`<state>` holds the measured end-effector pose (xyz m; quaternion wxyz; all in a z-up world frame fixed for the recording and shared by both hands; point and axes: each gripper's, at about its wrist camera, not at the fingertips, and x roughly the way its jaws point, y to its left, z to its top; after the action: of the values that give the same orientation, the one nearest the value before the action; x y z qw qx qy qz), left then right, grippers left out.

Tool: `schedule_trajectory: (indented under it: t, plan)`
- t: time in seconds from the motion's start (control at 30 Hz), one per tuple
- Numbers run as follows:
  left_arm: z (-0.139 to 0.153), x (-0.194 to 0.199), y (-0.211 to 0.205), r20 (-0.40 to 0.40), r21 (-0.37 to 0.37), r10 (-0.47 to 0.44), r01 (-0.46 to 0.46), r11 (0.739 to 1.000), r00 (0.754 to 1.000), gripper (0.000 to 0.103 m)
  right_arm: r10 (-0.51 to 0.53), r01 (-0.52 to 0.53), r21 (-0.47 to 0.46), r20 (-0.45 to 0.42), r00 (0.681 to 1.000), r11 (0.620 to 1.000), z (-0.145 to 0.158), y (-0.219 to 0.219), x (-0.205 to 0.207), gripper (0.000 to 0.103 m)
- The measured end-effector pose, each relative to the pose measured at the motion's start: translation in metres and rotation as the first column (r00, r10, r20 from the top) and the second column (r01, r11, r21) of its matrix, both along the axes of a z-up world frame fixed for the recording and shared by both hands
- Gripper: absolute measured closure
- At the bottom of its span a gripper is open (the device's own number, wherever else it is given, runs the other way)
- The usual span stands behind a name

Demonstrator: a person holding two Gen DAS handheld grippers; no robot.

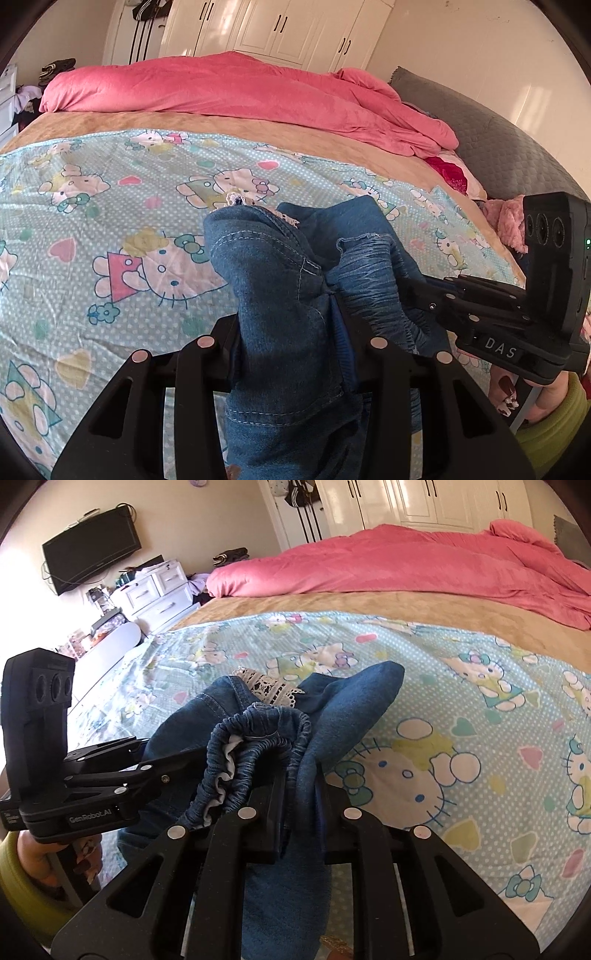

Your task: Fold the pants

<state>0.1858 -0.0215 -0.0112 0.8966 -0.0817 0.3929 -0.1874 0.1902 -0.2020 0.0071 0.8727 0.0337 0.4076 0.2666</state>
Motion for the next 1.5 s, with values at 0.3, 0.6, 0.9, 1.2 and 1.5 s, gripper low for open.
schedule_trajectory:
  t: [0.3,0.6,0.9,1.2,1.5]
  plan:
    - [-0.007,0.003,0.002,-0.019,0.004,0.013,-0.013,1.0,1.0,0.055,-0.038,0.038,-0.016,-0.015,0.999,0.999,-0.006,-0.003,0.002,0.084]
    - [-0.011,0.001,0.006,-0.027,-0.004,0.026,-0.026,1.0,0.999,0.045,-0.05,0.049,-0.044,-0.023,0.998,0.998,-0.012,-0.005,0.0,0.074]
    - [-0.012,-0.008,0.017,-0.039,-0.024,0.045,-0.046,0.999,0.998,0.034,-0.086,0.082,-0.065,-0.057,0.995,0.995,-0.02,-0.015,-0.003,0.057]
    - [-0.028,-0.022,0.029,-0.083,0.005,0.066,-0.066,0.998,0.994,0.032,-0.133,0.128,-0.061,-0.071,0.989,0.99,-0.021,-0.032,-0.019,0.045]
    - [-0.042,-0.02,0.025,-0.091,0.06,0.06,-0.054,0.997,0.994,0.029,-0.172,0.155,-0.161,-0.102,0.98,0.975,-0.043,-0.027,-0.021,0.04]
